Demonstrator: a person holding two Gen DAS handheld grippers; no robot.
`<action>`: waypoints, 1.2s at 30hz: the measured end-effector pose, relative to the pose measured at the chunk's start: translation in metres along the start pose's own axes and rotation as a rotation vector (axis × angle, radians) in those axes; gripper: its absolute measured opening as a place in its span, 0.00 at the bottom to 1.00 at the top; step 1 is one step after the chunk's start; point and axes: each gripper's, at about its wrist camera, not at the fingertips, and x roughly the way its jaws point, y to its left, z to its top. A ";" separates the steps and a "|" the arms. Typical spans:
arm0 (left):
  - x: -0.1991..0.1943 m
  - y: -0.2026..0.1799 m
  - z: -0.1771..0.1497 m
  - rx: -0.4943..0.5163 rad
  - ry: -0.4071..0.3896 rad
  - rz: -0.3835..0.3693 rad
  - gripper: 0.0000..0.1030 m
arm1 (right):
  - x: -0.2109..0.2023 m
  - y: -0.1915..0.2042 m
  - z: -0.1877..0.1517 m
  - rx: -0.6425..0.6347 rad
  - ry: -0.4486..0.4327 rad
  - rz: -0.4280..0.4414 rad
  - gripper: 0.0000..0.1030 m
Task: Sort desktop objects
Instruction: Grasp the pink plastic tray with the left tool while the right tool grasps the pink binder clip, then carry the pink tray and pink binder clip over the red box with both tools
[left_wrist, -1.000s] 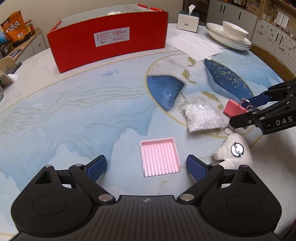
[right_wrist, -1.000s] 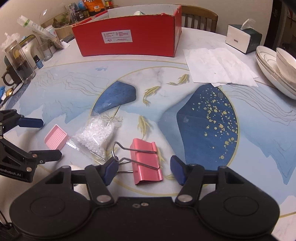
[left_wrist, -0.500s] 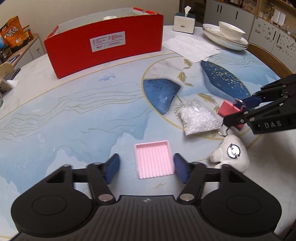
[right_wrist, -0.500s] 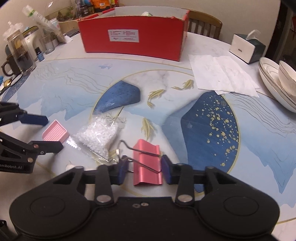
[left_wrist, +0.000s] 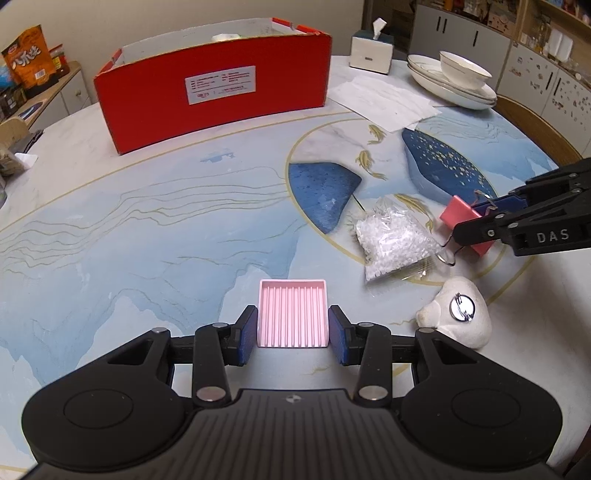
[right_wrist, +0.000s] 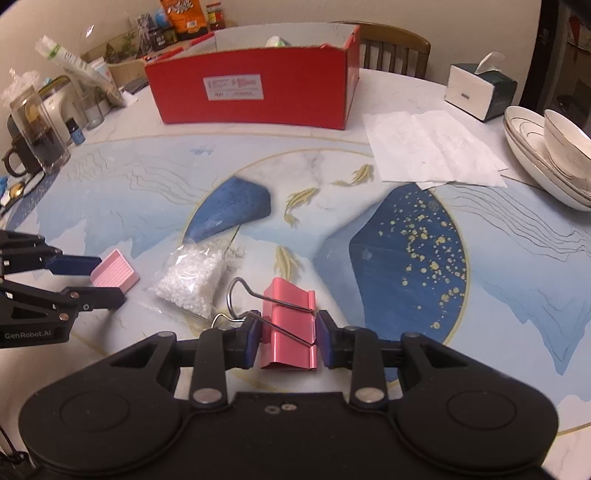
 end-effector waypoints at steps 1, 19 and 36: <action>-0.001 0.001 0.001 -0.006 0.001 0.004 0.38 | -0.002 -0.001 0.001 0.008 -0.005 0.002 0.30; -0.035 0.010 0.042 -0.082 -0.088 0.004 0.38 | -0.044 -0.005 0.034 0.039 -0.087 0.049 0.30; -0.052 0.038 0.117 -0.132 -0.178 0.077 0.38 | -0.054 -0.001 0.113 0.035 -0.200 0.080 0.30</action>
